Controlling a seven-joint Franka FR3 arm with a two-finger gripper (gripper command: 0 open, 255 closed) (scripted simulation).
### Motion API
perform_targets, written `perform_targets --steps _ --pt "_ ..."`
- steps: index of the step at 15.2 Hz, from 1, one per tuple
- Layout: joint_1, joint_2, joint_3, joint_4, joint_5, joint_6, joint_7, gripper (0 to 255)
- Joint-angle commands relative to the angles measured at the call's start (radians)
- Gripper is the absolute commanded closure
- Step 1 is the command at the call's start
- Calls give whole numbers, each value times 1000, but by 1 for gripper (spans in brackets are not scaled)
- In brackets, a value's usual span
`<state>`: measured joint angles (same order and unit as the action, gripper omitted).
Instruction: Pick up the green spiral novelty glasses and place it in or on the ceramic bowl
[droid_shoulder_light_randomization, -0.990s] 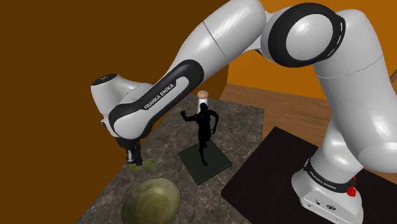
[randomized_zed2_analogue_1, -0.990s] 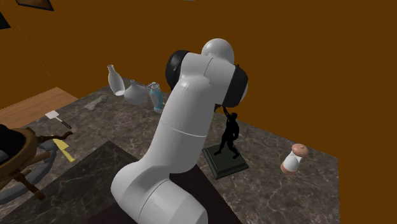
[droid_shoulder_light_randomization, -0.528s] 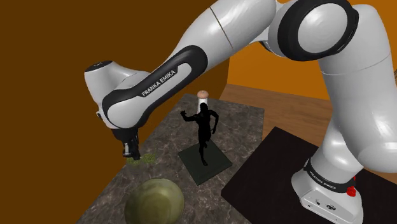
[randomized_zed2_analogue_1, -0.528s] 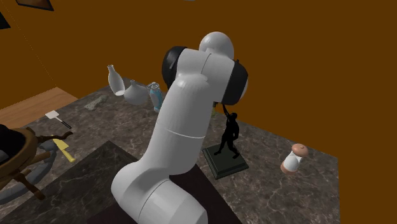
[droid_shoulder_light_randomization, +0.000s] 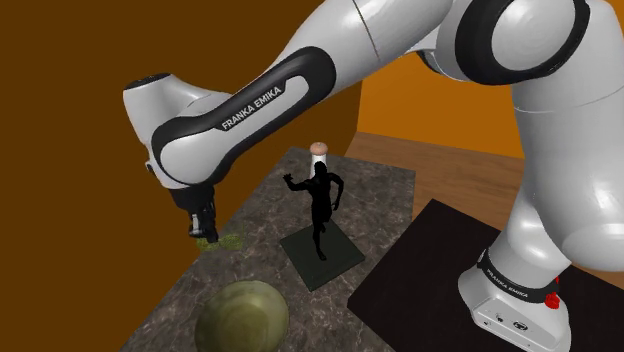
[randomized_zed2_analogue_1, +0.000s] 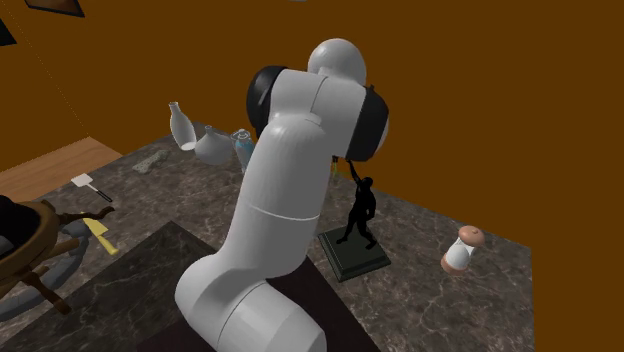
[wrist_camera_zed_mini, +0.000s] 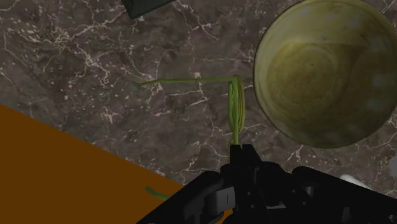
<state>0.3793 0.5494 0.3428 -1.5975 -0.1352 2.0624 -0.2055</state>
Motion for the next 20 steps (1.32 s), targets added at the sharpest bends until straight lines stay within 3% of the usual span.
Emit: perform_targets --steps 1,11,20 --pt "7 -41 11 -55 8 15 20 255" --pt "72 -285 100 -386 80 119 168 255" --pt "85 -211 84 -420 41 221 189 255"
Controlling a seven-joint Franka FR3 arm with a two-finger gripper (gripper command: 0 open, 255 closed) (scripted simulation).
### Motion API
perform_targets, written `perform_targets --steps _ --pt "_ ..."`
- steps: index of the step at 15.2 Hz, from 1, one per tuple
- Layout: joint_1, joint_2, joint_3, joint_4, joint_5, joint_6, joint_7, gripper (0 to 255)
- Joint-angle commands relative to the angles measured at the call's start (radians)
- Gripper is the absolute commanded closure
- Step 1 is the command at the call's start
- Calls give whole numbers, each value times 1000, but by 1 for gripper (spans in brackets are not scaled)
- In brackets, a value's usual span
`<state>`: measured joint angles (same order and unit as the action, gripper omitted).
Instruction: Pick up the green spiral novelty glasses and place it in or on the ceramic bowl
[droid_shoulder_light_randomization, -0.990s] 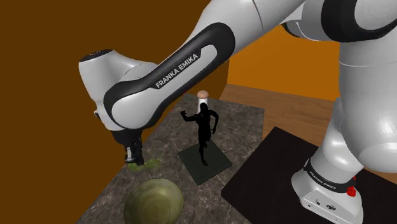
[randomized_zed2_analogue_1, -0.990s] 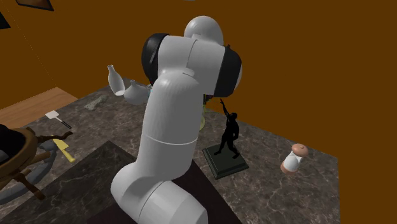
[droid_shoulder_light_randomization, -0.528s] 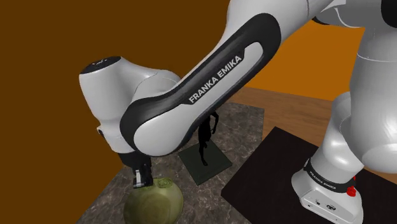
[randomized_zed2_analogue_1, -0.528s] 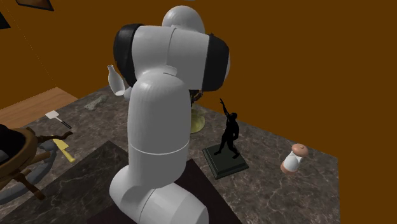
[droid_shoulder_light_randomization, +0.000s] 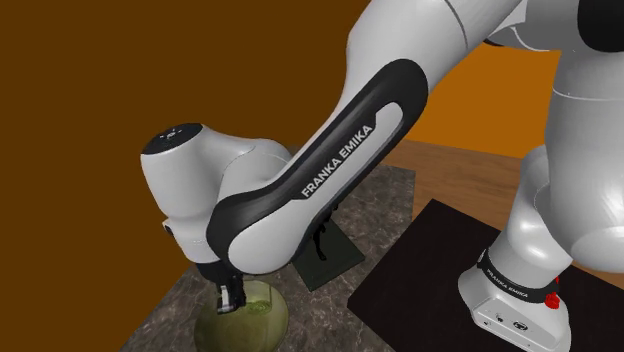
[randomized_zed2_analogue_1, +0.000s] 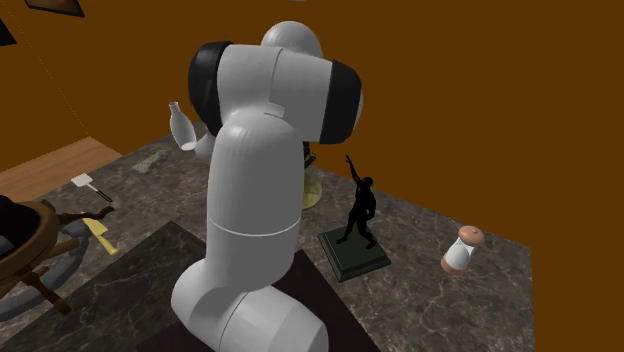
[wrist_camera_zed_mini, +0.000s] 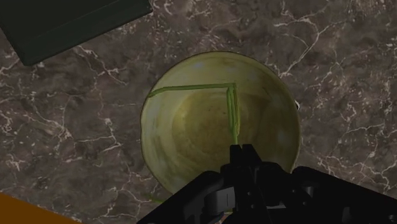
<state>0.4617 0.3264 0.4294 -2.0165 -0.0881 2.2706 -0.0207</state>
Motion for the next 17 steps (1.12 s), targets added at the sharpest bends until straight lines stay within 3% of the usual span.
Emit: perform_targets --steps 1,8,15,16,17 --pt "5 21 -5 -4 -11 24 7 255" --pt "19 83 -23 -17 -44 94 24 255" --pt "19 83 -23 -17 -44 94 24 255" --pt "19 83 -23 -17 -44 94 24 0" --pt "19 83 -23 -17 -43 94 24 0"
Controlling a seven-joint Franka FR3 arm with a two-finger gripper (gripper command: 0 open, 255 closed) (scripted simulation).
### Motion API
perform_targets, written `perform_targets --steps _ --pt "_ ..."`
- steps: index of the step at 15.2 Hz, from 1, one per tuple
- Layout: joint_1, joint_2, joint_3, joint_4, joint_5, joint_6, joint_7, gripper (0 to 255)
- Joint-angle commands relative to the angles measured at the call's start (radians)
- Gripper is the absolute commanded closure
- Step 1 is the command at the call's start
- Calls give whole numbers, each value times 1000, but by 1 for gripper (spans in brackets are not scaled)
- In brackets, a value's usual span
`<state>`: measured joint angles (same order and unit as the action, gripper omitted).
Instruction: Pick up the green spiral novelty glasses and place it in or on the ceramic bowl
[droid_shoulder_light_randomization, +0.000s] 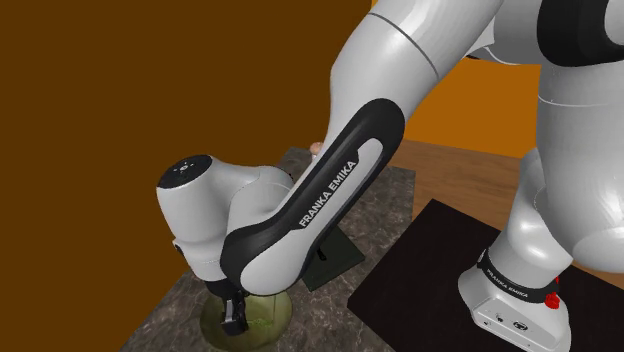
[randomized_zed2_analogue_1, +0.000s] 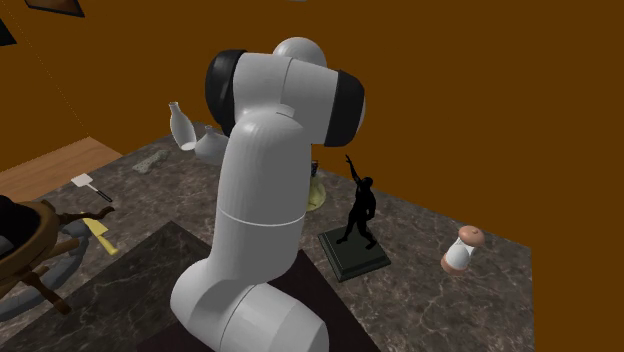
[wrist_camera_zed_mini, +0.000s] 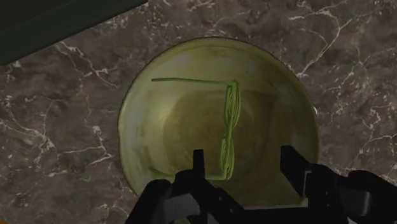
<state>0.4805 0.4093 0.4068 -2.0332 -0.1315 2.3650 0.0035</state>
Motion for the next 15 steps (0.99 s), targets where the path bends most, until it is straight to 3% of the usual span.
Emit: perform_targets --steps 1,4,8,15 --pt "0 0 0 0 0 0 0 0" --pt "0 0 0 0 0 0 0 0" --pt "-22 -81 22 30 43 -106 -29 0" --pt "-22 -81 22 30 44 -106 -29 0"
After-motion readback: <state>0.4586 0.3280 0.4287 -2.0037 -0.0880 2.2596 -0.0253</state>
